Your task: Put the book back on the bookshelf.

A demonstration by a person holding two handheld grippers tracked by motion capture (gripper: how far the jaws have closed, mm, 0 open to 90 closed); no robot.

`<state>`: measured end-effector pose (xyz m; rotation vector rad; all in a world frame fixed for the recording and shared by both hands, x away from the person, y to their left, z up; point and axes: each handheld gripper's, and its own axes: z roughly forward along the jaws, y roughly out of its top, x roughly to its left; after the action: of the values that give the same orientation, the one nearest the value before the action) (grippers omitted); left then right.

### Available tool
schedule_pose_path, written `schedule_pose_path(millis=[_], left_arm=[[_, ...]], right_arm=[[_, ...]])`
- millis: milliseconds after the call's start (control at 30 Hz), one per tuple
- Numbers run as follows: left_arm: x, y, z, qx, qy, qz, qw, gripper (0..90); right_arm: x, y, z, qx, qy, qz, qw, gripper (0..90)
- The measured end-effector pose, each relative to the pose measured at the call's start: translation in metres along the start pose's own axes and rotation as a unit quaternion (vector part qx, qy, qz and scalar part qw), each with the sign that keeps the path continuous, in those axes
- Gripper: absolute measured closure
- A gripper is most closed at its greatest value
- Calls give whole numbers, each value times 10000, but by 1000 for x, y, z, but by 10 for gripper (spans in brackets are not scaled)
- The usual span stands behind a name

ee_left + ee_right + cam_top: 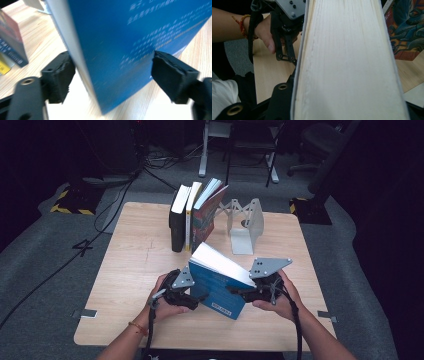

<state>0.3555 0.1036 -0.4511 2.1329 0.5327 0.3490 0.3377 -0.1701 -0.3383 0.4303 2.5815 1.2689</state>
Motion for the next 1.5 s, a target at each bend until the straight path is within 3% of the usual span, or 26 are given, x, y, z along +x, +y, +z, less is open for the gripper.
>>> schedule_pose_path(millis=[67, 167, 300, 433, 467, 500, 600, 733, 767, 833, 900, 933, 1133, 1500], left_arm=[[-1, -5, -5, 148, 165, 36, 9997, 265], [-4, -21, -15, 476, 373, -5, 9982, 254], [-2, -46, -29, 713, 565, -289, 9954, 254], [1, -70, -37, 1008, 779, -620, 9899, 275], [2, -73, -38, 1114, 897, -714, 9871, 276], [4, -79, -41, 1150, 1021, -934, 9837, 276], [7, -84, -47, 1086, 1035, -1100, 9825, 270], [13, -93, -50, 1125, 1062, -1121, 9816, 254], [18, -97, -50, 1088, 940, -1216, 9821, 245], [22, -100, -52, 1063, 981, -1229, 9818, 234], [27, -102, -53, 1044, 1078, -1337, 9796, 231], [29, -103, -53, 998, 1065, -1358, 9799, 221], [32, -105, -53, 983, 1068, -1341, 9803, 192], [32, -105, -53, 984, 1070, -1332, 9804, 191]], right_arm=[[1, 0, 0, -23, -4, 7, 10000, 572], [0, -1, 1, -104, -60, 110, 9999, 575], [-3, -3, 1, -164, -91, 200, 9996, 589], [-4, -3, 1, -186, -59, 234, 9995, 603], [-5, -4, 0, -197, -48, 244, 9995, 605], [-6, -4, 0, -202, -29, 265, 9994, 607], [-8, -4, 0, -202, -12, 297, 9994, 609], [-9, -3, -2, -160, -43, 333, 9993, 611], [-9, -3, -4, -132, -63, 328, 9994, 611], [-10, -3, -7, -121, -76, 344, 9993, 611], [-11, -3, -11, -124, -112, 361, 9992, 612], [-13, -3, -14, -107, -128, 380, 9991, 612], [-20, -7, -28, -81, -249, 471, 9985, 613], [-27, -5, -49, 86, -409, 433, 9982, 614]])
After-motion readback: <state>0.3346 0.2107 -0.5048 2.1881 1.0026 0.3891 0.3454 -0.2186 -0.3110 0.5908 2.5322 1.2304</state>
